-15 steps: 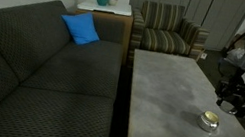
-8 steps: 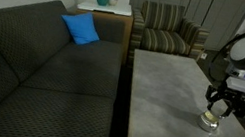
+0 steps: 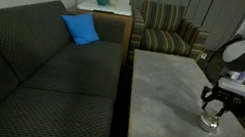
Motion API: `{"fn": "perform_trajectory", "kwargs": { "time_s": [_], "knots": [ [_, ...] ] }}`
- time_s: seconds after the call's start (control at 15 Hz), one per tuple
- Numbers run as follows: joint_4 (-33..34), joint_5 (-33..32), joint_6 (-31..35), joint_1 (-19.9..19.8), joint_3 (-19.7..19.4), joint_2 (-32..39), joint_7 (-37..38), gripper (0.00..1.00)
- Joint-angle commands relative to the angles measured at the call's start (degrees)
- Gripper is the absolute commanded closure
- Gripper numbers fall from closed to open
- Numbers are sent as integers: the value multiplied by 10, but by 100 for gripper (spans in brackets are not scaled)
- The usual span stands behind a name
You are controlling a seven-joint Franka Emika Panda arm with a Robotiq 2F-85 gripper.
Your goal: Use the silver lid to cover the silver tin
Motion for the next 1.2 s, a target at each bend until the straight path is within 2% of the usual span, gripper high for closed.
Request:
{"fn": "perform_trajectory", "kwargs": {
  "time_s": [0.0,0.27,0.53,0.8,1.13],
  "knots": [
    [51,2,-43,-6,5,29,7,56],
    [72,2,-68,-9,4,41,10,56],
    [65,3,-76,-6,-4,38,22,56],
    [50,0,-62,2,-18,33,62,56],
    [44,9,-26,-3,-17,32,94,56]
  ]
}}
